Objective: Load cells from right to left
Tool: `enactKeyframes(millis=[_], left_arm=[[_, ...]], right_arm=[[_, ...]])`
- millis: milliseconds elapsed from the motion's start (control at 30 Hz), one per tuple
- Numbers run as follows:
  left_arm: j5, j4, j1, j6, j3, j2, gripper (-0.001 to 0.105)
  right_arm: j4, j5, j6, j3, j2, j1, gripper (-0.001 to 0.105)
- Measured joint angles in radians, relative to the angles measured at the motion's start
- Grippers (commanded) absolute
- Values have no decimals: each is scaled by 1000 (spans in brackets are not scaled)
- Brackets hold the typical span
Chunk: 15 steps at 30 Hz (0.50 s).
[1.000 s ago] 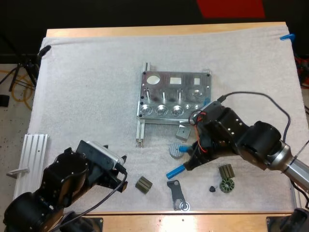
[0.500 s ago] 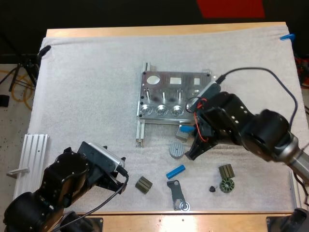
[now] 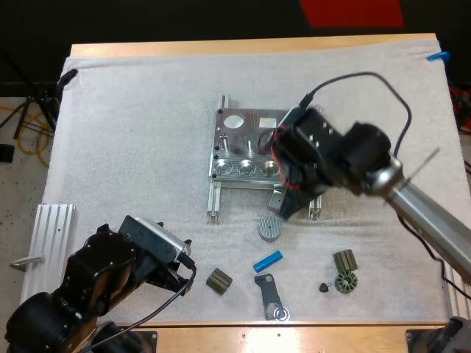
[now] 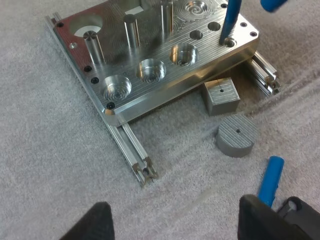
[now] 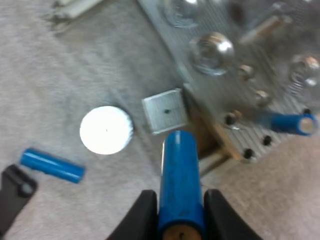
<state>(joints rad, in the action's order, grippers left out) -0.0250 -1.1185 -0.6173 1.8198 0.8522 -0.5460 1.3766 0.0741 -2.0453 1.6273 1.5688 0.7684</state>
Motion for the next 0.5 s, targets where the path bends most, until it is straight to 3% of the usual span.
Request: enactKeyframes(millis=[267,500], left_arm=[[6,0,0,0,0,0,53],[6,0,0,0,0,0,53]], right_arm=[[65,2,-6,121,79,-107,1],[65,4,-40,134,152,-131,1]])
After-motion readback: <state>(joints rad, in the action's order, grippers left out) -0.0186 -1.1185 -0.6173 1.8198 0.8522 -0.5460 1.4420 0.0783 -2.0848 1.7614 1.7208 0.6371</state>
